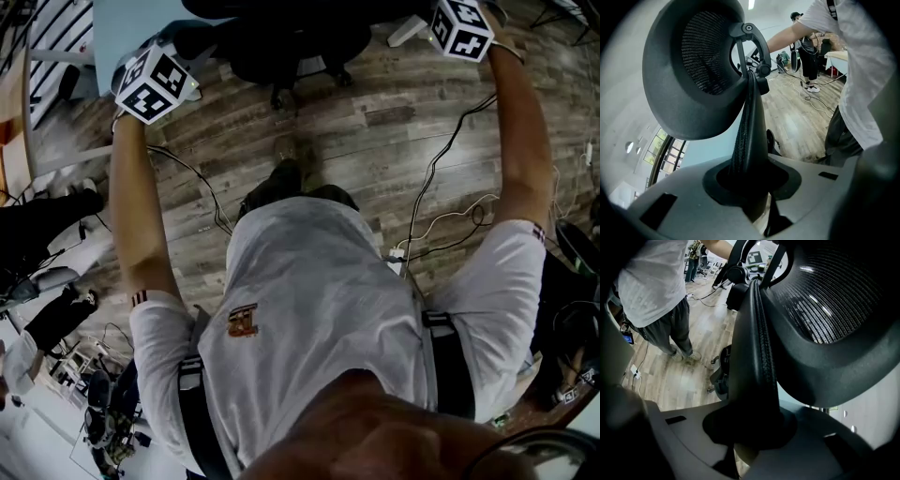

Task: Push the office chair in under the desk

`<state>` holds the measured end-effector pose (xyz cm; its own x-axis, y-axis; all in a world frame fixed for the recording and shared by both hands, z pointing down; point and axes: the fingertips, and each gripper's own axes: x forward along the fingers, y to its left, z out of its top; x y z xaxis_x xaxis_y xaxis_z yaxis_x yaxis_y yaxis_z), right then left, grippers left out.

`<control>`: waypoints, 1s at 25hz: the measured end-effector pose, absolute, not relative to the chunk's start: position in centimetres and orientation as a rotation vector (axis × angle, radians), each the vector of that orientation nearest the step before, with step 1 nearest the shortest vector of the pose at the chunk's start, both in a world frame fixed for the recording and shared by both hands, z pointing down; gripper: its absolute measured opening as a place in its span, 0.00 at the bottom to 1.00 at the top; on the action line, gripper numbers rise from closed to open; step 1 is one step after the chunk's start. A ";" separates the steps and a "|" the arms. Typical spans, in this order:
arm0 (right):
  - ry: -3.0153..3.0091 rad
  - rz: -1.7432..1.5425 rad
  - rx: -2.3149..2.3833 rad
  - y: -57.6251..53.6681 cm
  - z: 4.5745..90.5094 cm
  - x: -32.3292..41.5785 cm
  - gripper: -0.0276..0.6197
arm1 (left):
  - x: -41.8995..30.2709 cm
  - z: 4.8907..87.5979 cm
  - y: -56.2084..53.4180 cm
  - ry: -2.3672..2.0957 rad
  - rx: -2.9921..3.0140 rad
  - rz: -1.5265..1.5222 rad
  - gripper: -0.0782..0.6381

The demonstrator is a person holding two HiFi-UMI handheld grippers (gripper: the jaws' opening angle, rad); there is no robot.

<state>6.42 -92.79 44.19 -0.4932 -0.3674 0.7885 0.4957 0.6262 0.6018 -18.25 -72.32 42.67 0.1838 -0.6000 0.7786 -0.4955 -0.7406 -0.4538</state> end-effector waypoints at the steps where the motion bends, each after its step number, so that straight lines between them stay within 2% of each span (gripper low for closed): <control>1: -1.811 -1.039 -0.102 -92.8 44.1 6.5 0.16 | -18.2 42.6 -72.4 1.085 -2.340 -1.615 0.25; 25: -1.798 -1.022 -0.070 -96.2 44.6 4.6 0.17 | -20.3 42.8 -75.8 1.094 -2.316 -1.622 0.26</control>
<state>4.64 -96.22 44.57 -0.4763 -0.3901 0.7880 0.4775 0.6378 0.6044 -20.29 -75.79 42.80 0.1694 -0.6084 0.7754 -0.4911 -0.7342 -0.4687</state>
